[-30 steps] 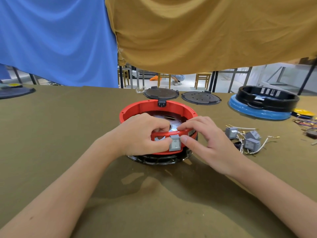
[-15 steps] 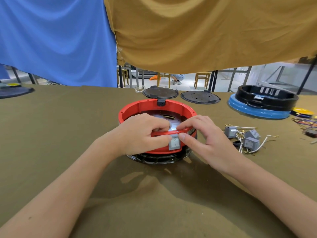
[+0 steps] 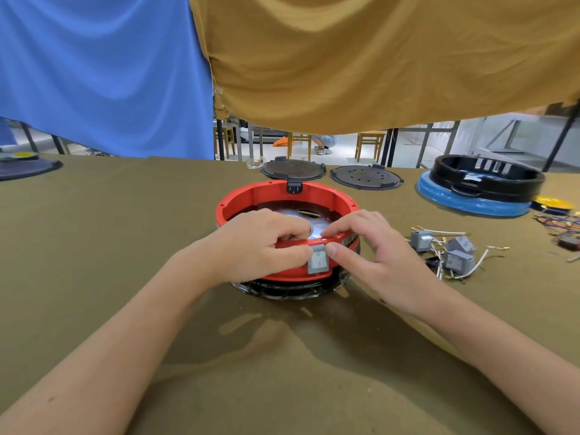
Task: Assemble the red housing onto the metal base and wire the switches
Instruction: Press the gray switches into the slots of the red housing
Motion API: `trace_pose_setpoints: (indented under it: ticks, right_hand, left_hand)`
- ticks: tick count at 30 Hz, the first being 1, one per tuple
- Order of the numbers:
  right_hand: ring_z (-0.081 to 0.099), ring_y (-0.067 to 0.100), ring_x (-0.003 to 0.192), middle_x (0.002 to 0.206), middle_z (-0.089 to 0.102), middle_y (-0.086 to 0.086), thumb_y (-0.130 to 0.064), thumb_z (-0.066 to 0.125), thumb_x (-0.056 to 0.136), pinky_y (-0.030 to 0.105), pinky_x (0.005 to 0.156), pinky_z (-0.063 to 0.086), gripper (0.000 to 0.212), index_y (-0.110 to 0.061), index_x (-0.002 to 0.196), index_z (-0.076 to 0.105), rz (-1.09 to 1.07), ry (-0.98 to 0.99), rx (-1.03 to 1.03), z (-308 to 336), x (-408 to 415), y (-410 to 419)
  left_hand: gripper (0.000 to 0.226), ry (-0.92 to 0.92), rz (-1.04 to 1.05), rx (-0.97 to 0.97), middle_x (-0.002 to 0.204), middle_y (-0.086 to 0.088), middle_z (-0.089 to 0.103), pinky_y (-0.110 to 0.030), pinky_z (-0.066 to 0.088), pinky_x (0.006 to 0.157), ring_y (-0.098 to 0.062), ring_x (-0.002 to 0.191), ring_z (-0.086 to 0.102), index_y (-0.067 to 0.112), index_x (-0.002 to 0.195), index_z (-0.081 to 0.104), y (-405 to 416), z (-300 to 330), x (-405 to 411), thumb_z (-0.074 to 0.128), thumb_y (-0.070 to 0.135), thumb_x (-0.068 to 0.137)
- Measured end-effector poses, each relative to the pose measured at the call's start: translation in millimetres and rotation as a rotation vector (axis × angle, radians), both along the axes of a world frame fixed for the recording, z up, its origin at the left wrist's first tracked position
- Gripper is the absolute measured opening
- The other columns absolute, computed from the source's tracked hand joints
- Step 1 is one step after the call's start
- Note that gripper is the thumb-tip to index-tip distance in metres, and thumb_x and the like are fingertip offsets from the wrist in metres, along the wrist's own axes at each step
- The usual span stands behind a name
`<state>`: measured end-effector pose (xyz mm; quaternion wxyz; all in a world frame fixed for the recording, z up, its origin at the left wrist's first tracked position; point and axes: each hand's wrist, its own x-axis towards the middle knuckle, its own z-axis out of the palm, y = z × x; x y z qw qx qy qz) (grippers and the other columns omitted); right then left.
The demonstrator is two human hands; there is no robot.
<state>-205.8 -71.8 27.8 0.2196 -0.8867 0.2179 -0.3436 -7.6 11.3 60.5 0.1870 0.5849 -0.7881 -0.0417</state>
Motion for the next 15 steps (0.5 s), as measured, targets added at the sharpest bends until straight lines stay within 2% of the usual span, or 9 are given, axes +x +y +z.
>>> trace_pose_setpoints:
  ticks: [7,15]
  right_hand:
    - [0.045,0.001,0.114,0.108,0.057,-0.019,-0.029,0.061,0.093,0.019,0.096,0.038,0.019,-0.023,0.110,0.066,0.007,0.000,0.007,0.4,-1.3,-0.2]
    - [0.044,-0.001,0.113,0.107,0.056,-0.021,-0.031,0.060,0.093,0.011,0.092,0.036,0.018,-0.025,0.109,0.065,-0.016,0.016,0.015,1.4,1.3,0.1]
  left_hand:
    - [0.036,-0.008,0.020,0.024,0.060,0.005,0.039,-0.043,0.035,0.060,-0.010,0.055,0.035,0.017,0.067,0.038,0.8,1.1,0.1,0.044,0.045,0.088]
    - [0.033,0.026,0.019,0.073,0.065,-0.002,0.045,-0.042,0.034,0.060,-0.008,0.058,0.036,0.015,0.070,0.042,1.9,3.7,0.2,0.046,0.038,0.093]
